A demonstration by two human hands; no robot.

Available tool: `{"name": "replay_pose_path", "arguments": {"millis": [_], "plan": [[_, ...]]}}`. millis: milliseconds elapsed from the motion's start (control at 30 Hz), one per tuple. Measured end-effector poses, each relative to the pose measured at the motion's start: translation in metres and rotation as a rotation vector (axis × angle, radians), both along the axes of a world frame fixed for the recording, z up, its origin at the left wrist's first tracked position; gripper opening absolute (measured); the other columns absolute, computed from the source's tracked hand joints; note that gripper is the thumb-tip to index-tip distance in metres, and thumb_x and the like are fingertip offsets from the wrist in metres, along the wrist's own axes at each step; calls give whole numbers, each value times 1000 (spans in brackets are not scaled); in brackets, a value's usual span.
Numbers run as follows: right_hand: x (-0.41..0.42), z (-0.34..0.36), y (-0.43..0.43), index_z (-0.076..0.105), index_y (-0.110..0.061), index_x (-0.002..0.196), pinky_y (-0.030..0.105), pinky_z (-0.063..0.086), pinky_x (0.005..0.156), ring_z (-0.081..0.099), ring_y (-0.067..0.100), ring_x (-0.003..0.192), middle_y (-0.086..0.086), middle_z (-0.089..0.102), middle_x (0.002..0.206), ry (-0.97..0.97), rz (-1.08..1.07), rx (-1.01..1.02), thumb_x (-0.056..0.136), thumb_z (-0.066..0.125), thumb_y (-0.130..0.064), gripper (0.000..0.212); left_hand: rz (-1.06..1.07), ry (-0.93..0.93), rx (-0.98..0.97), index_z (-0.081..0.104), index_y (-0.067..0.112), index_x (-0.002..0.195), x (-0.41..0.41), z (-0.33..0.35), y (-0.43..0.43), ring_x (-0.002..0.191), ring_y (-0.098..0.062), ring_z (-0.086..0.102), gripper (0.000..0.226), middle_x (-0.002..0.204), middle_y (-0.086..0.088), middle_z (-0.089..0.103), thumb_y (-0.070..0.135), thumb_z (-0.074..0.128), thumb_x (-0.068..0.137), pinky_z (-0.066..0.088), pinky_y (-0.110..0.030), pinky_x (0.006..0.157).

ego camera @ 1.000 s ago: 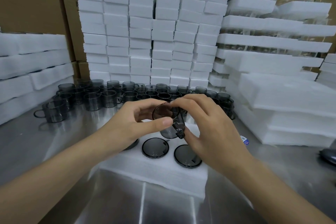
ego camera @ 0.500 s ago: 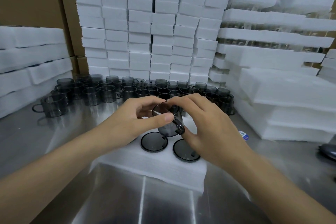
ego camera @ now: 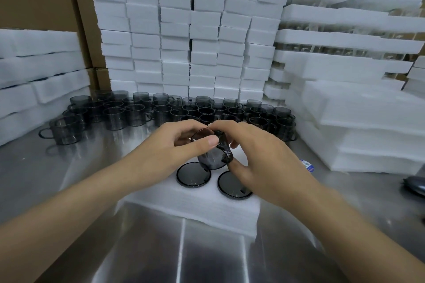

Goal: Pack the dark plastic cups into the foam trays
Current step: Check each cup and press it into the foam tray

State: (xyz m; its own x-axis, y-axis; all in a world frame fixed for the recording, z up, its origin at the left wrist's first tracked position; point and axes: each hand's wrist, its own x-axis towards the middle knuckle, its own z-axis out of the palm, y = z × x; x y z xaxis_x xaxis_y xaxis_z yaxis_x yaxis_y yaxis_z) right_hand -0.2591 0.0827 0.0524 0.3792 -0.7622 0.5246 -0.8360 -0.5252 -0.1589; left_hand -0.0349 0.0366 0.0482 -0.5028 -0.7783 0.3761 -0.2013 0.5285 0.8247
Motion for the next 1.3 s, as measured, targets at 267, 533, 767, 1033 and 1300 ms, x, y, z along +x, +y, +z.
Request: {"name": "replay_pose_path", "arguments": {"millis": [267, 533, 767, 1033, 1300], "plan": [[1, 2, 2, 45, -43, 147, 37, 52, 92, 56, 6, 106, -21, 60, 114, 3, -12, 35, 95, 66, -18, 61, 2, 13, 7, 77, 21, 118, -3, 2, 3, 103, -9, 75, 35, 111, 5, 80, 44, 66, 95, 51, -12, 85], [2, 3, 4, 43, -46, 146, 36, 53, 88, 57, 6, 102, -23, 57, 107, 5, -26, 34, 94, 65, -19, 62, 5, 14, 5, 77, 23, 119, -3, 3, 4, 99, -4, 75, 35, 109, 7, 81, 46, 65, 95, 50, -9, 81], [2, 3, 3, 41, -49, 143, 40, 55, 86, 62, 7, 98, -21, 60, 105, -10, -22, 53, 95, 64, -20, 61, 4, 13, 3, 77, 24, 117, -3, 2, 4, 94, -3, 75, 34, 107, 5, 81, 48, 64, 96, 51, -7, 78], [2, 3, 4, 39, -51, 144, 40, 56, 85, 62, 9, 99, -22, 60, 111, -11, -29, 65, 94, 63, -19, 64, 7, 4, 3, 77, 26, 117, -3, 2, 3, 94, -5, 75, 34, 108, 5, 81, 50, 64, 97, 51, -7, 78], [2, 1, 3, 38, -52, 144, 40, 57, 83, 62, 6, 98, -24, 58, 109, -17, -23, 61, 94, 63, -20, 64, 7, 1, 4, 77, 27, 116, -4, 3, 4, 94, -3, 75, 34, 107, 6, 81, 51, 64, 96, 50, -7, 77]]}}
